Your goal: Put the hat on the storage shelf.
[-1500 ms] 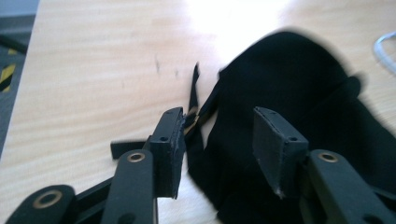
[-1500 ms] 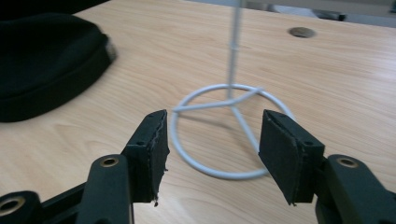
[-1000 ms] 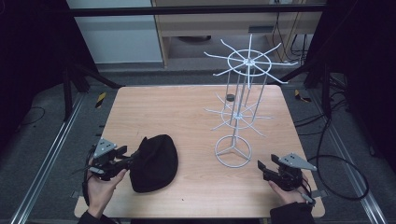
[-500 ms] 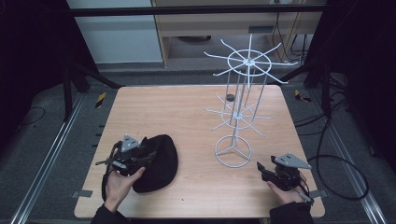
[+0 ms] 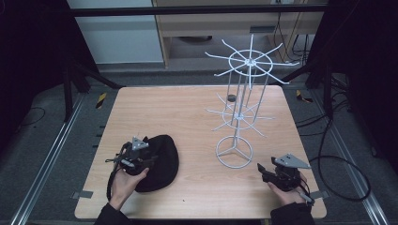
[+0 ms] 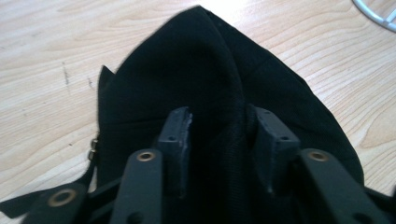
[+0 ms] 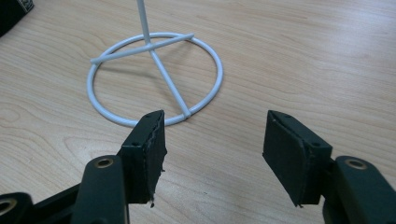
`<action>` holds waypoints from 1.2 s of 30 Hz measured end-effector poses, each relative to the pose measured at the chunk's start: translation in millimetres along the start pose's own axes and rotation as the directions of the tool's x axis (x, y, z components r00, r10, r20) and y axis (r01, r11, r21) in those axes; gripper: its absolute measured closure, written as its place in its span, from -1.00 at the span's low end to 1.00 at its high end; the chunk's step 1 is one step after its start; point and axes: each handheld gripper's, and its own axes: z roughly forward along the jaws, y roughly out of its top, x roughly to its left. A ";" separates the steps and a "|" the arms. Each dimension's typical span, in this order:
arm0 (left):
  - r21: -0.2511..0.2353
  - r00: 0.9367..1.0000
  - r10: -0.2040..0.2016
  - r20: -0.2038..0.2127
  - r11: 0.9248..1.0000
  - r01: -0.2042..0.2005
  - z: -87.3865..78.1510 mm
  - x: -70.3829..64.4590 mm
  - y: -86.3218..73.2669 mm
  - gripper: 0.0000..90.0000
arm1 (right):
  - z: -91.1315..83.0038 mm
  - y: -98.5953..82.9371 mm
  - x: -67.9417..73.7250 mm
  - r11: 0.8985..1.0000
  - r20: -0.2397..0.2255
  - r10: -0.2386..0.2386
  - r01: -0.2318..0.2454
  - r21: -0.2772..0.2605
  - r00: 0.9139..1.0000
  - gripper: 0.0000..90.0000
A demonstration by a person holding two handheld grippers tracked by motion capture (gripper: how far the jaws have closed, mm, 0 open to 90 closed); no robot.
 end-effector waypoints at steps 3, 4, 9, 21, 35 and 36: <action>0.009 1.000 0.001 0.001 1.000 -0.001 2.2 1.4 0.4 0.56 | 0.6 -0.4 0.0 1.000 -0.001 0.001 -0.001 0.005 1.000 -0.12; 0.009 1.000 -0.002 0.001 1.000 0.002 2.8 1.8 0.2 0.62 | 0.7 -0.4 -0.2 1.000 -0.003 -0.002 0.002 0.005 1.000 -0.12; -0.004 1.000 -0.005 0.002 1.000 0.005 1.4 3.9 -1.2 0.75 | 2.3 -0.5 0.3 1.000 -0.005 -0.002 0.002 0.014 1.000 -0.12; -0.181 1.000 0.006 0.025 0.983 -0.002 -37.6 6.0 1.9 0.79 | 1.9 -0.2 0.0 1.000 -0.005 -0.004 0.004 0.015 1.000 -0.11; -0.432 0.997 0.052 0.059 0.902 -0.022 -100.9 -5.5 13.7 0.79 | 1.8 -0.4 -1.0 1.000 0.000 -0.008 0.008 0.011 1.000 -0.11; -0.445 0.997 0.054 0.063 0.895 -0.020 -103.8 -6.5 14.1 0.79 | 1.8 -0.5 -1.1 1.000 0.000 -0.007 0.007 0.011 1.000 -0.12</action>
